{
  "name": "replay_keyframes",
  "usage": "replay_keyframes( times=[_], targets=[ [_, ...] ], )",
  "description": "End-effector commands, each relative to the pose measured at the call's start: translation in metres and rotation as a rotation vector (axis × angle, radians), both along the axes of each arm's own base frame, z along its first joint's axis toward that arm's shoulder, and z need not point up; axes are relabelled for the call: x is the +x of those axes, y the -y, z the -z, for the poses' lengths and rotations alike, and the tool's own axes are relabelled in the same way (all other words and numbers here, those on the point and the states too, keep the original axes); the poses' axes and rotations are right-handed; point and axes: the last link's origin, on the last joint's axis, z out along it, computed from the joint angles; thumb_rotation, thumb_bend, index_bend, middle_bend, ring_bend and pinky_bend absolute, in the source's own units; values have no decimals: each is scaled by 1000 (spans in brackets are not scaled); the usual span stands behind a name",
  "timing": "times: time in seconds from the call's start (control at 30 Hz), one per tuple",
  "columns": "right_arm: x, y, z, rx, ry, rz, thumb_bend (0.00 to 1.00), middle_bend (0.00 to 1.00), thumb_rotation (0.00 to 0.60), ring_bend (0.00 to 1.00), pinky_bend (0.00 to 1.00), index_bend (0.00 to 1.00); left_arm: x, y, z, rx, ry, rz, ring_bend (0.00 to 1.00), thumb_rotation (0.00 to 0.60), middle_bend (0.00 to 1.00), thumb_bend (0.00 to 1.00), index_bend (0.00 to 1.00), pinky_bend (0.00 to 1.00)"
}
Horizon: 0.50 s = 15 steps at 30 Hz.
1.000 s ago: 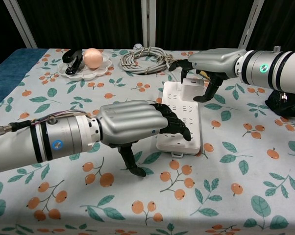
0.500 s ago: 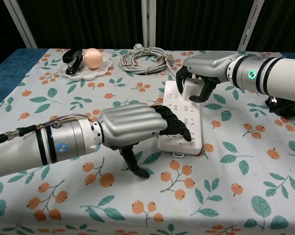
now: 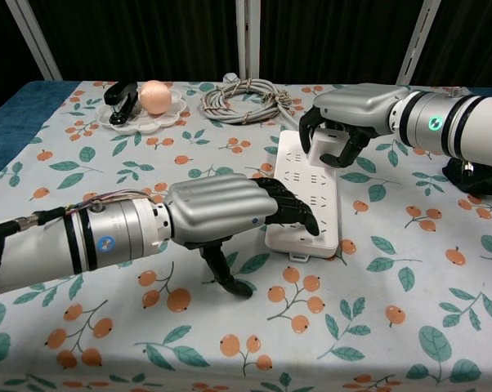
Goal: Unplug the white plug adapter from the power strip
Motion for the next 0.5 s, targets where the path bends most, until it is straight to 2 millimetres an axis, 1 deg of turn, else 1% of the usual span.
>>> replay_keyframes(
  times=[0.03, 0.27, 0.5],
  targets=[
    [-5, -1, -5, -3, 6, -1, 443, 618, 600, 441, 351, 885, 0, -1, 0, -8, 3, -13, 115, 600, 171, 49, 180, 102],
    [-12, -2, -10, -5, 34, 1, 451, 638, 600, 457, 362, 922, 3, -4, -3, -27, 11, -45, 115, 600, 171, 46, 181, 103],
    [-12, -1, -16, -19, 99, -4, 456, 650, 600, 465, 371, 936, 5, -6, -6, -34, 15, -55, 115, 600, 171, 46, 180, 103]
  ],
)
